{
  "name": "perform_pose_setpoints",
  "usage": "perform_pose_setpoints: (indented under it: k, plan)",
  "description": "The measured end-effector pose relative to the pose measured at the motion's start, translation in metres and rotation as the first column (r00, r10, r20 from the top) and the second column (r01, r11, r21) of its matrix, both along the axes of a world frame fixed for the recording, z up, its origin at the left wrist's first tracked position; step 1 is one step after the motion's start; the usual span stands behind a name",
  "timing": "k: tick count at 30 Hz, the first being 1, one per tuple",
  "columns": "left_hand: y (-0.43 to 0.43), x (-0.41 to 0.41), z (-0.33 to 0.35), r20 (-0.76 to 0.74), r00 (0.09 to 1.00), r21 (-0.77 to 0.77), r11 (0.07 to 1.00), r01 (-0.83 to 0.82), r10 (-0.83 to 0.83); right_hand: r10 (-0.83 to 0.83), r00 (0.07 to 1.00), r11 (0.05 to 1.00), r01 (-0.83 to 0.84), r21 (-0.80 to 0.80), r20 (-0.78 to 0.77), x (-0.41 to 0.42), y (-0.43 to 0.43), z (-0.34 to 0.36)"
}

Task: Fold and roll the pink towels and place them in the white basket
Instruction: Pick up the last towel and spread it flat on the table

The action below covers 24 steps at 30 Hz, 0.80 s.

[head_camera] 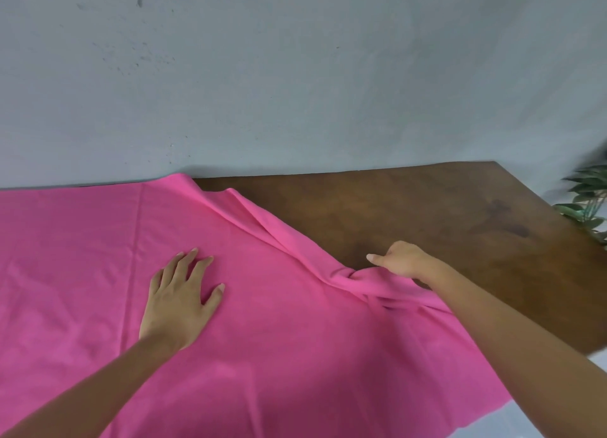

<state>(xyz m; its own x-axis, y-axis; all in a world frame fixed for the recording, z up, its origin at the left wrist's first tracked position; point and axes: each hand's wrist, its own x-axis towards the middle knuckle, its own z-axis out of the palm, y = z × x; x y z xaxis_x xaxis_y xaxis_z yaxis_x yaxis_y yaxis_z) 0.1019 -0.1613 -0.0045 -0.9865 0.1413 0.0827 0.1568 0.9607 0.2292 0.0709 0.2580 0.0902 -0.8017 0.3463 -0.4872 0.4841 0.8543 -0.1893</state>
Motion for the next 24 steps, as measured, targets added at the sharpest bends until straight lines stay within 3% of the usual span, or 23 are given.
perform_pose_setpoints:
  k: [4,7,13,16,18,21,24]
  plan:
    - [0.000,0.000,-0.001,-0.002,1.000,0.002,1.000,0.001,-0.001,-0.069,0.995,0.965,0.047,-0.257,-0.076,0.004,0.010,-0.001]
    - [0.000,0.000,-0.001,-0.009,1.000,0.008,1.000,0.005,-0.005,-0.107,0.958,0.942,0.012,-0.335,-0.266,0.007,0.016,0.003]
    - [-0.001,0.000,-0.001,-0.008,1.000,-0.004,1.000,0.001,-0.001,-0.220,0.718,0.896,-0.120,-0.428,-0.661,0.025,0.024,0.024]
    - [-0.001,0.000,-0.001,-0.011,1.000,-0.001,1.000,0.003,-0.003,-0.206,0.632,0.887,-0.201,-0.416,-0.747,0.044,0.026,0.020]
    - [0.000,-0.001,-0.002,-0.010,1.000,-0.006,1.000,0.006,-0.006,-0.145,0.724,0.855,-0.252,-0.454,-0.675,0.056,0.032,0.009]
    - [-0.001,-0.001,-0.002,-0.011,1.000,-0.009,1.000,0.005,-0.005,0.025,0.913,0.850,-0.234,-0.472,-0.407,0.067,0.040,-0.012]
    - [0.000,-0.001,-0.001,-0.012,1.000,-0.009,1.000,0.005,-0.005,-0.042,0.940,0.898,-0.114,-0.426,-0.340,0.061,0.038,-0.018]
